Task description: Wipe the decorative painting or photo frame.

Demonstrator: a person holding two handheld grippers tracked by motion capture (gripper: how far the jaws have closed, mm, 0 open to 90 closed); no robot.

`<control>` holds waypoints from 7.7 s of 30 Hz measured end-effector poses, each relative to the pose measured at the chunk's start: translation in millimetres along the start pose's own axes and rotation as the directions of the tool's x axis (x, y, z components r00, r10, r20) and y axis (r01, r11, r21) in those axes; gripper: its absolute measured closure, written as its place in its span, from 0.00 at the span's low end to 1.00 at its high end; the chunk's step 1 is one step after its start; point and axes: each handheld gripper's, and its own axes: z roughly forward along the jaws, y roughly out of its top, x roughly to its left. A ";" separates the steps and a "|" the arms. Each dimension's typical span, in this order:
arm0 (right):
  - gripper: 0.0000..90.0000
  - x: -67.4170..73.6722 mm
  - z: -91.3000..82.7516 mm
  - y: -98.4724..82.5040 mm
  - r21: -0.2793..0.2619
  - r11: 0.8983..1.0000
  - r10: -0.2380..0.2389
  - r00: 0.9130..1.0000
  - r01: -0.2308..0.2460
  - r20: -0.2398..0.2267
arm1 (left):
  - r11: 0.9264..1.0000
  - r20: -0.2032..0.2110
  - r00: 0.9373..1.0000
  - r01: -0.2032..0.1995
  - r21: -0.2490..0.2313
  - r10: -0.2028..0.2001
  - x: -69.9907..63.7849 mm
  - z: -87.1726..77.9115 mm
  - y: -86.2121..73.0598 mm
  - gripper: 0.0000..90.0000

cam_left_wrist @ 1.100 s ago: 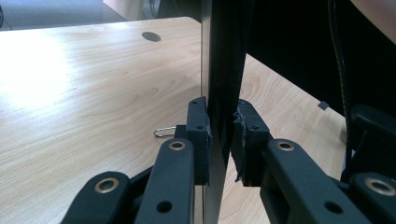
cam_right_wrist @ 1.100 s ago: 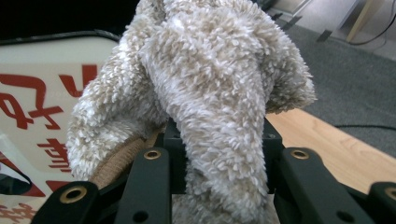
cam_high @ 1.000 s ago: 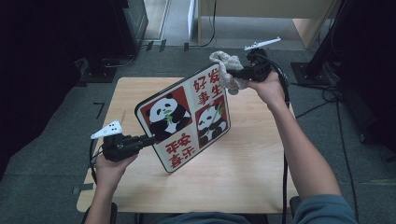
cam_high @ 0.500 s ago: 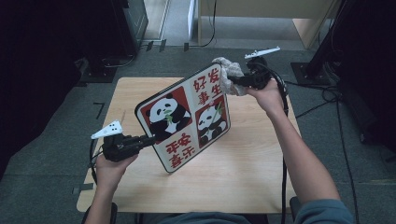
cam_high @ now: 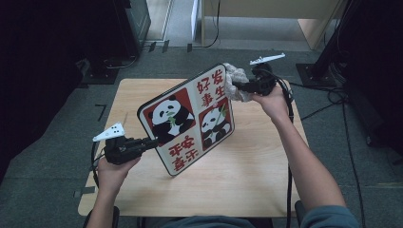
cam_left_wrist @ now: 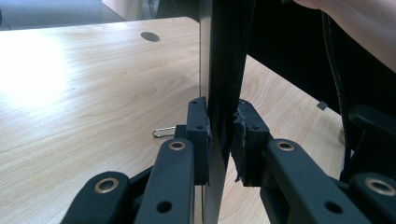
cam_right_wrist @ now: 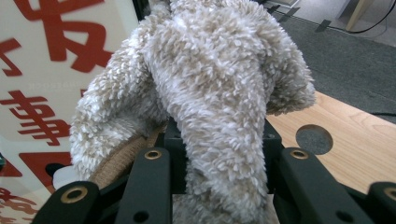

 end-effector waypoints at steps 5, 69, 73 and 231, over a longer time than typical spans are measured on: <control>0.75 -1.7 2.8 -7.1 -0.001 1.000 0.006 1.000 -0.006 -0.001 | 1.000 0.000 1.000 0.000 0.000 0.000 0.0 0.0 -0.1 0.87; 0.75 -5.0 34.0 -109.5 -0.040 0.998 0.058 0.995 -0.054 0.084 | 1.000 0.007 1.000 0.003 -0.002 -0.003 -1.2 1.4 -0.8 0.87; 0.75 -6.3 35.4 -115.6 -0.046 0.997 0.064 0.995 -0.060 0.079 | 1.000 0.009 1.000 0.008 -0.002 -0.008 -1.1 1.5 -0.8 0.87; 0.48 -6.0 -23.3 -225.4 -0.013 0.995 0.099 0.985 -0.098 0.140 | 0.998 -0.126 0.992 0.027 0.052 -0.020 46.9 16.3 -1.9 0.70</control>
